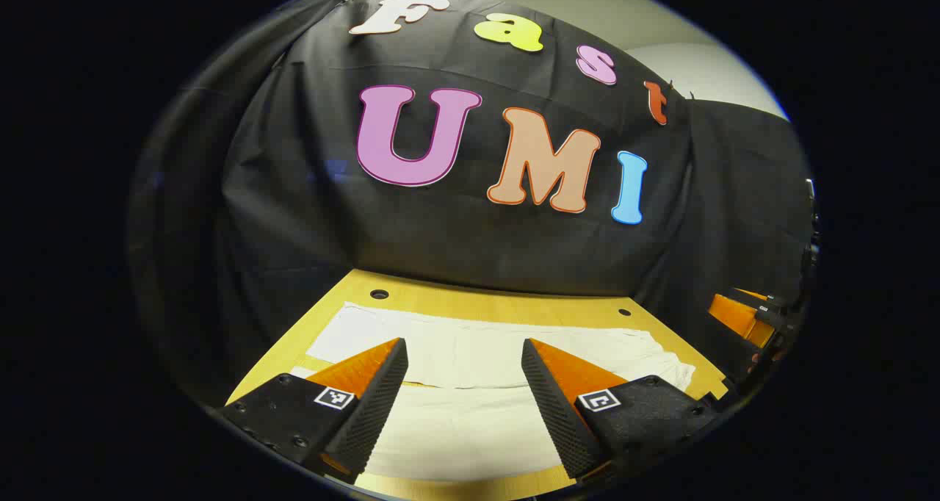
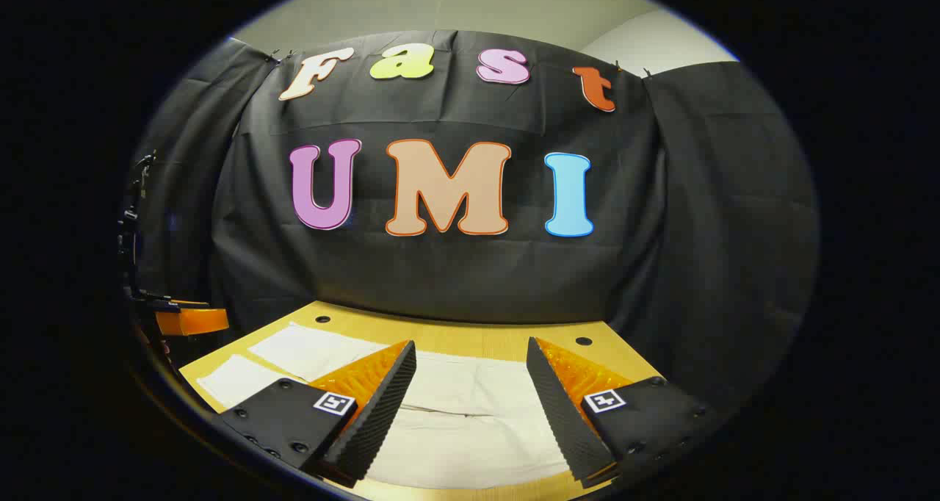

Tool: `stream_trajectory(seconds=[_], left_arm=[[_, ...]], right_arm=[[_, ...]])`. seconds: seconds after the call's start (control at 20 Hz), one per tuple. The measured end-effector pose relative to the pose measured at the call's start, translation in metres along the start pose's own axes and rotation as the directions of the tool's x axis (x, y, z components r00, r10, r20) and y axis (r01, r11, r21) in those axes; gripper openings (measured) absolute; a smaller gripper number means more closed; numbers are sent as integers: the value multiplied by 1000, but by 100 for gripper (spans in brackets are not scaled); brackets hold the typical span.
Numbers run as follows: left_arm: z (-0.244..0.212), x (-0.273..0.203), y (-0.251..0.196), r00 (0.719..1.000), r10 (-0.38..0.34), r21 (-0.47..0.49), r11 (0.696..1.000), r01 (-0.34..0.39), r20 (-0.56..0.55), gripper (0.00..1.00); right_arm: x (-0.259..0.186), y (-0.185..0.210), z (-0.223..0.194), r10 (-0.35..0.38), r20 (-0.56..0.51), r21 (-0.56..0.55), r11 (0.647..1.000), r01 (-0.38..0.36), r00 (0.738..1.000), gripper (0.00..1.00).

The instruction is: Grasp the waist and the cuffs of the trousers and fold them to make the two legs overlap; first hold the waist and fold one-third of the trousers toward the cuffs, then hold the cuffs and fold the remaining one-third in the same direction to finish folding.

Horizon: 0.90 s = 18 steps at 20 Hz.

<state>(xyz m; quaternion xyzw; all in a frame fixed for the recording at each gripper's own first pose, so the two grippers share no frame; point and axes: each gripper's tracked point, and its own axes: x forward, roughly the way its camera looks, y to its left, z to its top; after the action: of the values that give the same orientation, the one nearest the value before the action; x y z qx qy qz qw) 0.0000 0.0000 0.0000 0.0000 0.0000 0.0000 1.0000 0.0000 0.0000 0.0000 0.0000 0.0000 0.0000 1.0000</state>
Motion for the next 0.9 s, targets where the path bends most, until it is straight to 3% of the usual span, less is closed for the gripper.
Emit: stream_trajectory(seconds=[0.45, 0.9], left_arm=[[-8, -2, 1, 999, -23, 39, 999, 24, -25, 93], [-20, -9, -5, 990, -110, 75, 990, 117, -94, 94]], right_arm=[[-8, 5, -4, -41, -5, 15, 999, 41, 999, 97], [-15, 29, -14, -48, -19, 22, 999, 48, 999, 97]])
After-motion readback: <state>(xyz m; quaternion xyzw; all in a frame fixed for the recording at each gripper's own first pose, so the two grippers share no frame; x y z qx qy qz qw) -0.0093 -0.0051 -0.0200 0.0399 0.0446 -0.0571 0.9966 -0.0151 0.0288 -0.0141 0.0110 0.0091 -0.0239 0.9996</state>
